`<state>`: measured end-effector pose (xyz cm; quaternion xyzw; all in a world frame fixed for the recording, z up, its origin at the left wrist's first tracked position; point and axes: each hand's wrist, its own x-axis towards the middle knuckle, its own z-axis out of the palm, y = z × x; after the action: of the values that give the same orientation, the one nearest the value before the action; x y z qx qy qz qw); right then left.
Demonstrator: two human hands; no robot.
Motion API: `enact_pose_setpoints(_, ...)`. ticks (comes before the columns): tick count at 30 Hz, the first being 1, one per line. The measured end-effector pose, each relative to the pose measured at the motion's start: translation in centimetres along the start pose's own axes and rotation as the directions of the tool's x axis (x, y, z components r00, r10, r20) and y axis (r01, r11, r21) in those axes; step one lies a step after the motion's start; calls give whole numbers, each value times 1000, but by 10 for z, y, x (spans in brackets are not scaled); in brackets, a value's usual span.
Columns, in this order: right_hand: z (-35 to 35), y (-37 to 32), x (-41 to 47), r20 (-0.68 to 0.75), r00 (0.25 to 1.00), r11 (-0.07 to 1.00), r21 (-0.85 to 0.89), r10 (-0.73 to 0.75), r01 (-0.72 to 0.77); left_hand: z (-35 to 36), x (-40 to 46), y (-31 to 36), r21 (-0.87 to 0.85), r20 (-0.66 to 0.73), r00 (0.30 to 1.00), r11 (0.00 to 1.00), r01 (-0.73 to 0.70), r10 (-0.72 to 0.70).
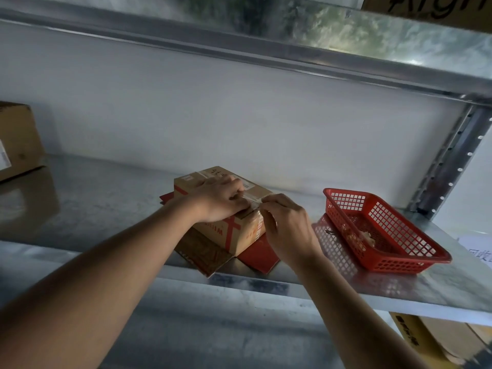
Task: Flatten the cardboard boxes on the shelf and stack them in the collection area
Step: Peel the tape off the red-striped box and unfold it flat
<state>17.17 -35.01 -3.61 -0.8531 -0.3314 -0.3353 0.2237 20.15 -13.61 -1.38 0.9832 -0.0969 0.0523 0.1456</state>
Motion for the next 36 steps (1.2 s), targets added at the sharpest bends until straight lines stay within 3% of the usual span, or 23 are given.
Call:
enact_pose_setpoints(3, 8, 4, -3, -26, 990, 981, 140, 142, -137, 0, -2, 2, -6, -15, 1000, 1000, 1, -1)
enact_pose_setpoints(6, 7, 8, -2, 81, 918, 827, 411, 387, -385, 2, -5, 1, -7, -27, 1000, 1000, -14, 13)
enact_pose_setpoints(9, 3, 6, 1, 140, 861, 710, 509, 489, -486, 4, -8, 0, -12, -31, 999, 999, -29, 29)
enact_pose_setpoints(15, 6, 4, 8, 79, 942, 908, 253, 326, -335, 5, -9, -3, -38, -47, 998, 999, -37, 35)
enact_pose_setpoints(19, 4, 10, 11, 49, 918, 854, 350, 395, -386, 6, -9, -6, -66, -31, 999, 997, -27, 25)
enact_pose_setpoints(25, 4, 7, 14, 47, 899, 823, 383, 435, -418, 7, -6, -6, 44, -47, 998, 998, -43, 45)
enact_pose_setpoints(31, -7, 5, 20, 214, 827, 692, 462, 520, -555, 8, -4, -7, 104, -52, 997, 993, -51, 57)
enact_pose_setpoints(36, -9, 3, 28, 165, 871, 830, 264, 462, -491, 5, -7, -7, 97, -42, 995, 991, -89, 93)
